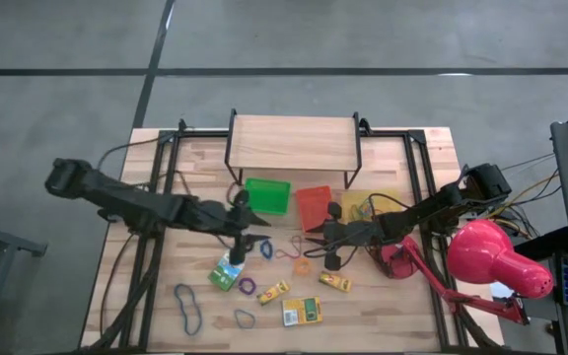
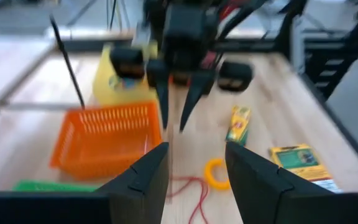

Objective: Pick & Place Office Desk Supplies
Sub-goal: Put the red rubber band into the yellow bin

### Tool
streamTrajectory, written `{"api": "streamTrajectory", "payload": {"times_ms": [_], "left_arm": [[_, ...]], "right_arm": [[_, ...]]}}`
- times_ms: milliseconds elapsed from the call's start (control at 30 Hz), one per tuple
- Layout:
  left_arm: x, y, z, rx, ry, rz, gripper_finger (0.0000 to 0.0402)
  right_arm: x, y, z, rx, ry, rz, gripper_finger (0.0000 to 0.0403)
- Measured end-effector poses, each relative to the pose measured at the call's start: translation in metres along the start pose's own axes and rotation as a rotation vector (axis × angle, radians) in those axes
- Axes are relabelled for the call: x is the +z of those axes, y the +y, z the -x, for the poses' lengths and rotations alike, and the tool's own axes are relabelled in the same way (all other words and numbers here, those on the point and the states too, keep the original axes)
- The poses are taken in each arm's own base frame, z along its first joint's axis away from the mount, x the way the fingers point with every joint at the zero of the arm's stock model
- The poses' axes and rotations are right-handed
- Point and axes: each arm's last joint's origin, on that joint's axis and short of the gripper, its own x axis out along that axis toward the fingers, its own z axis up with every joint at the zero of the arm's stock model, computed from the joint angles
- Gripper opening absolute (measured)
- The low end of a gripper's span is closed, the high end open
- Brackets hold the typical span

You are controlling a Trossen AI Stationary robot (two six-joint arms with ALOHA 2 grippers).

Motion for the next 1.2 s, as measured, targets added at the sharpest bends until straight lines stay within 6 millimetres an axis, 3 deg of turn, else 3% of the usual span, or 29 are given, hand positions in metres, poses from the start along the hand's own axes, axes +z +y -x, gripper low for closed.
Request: {"api": "streamTrajectory", "payload": {"times_ms": [167, 300, 500, 833, 1200], "left_arm": [[0.000, -0.006, 0.038, -0.054, -0.115, -0.097, 0.0164], [-0.012, -0.009, 0.065, -0.098, -0.179, -0.173, 0.0163], [-0.038, -0.003, 0.092, -0.127, -0.254, -0.133, 0.0163], [-0.086, 0.011, 0.114, -0.132, -0.384, -0.097, 0.0163], [-0.103, 0.015, 0.121, -0.136, -0.456, -0.079, 0.0163]], "right_arm": [[0.000, 0.000, 0.000, 0.000, 0.000, 0.000, 0.0075], [0.000, 0.000, 0.000, 0.000, 0.000, 0.000, 0.0072], [0.000, 0.000, 0.000, 0.000, 0.000, 0.000, 0.0080], [0.000, 0.000, 0.000, 0.000, 0.000, 0.000, 0.0091], [0.000, 0.000, 0.000, 0.000, 0.000, 0.000, 0.0077]]}}
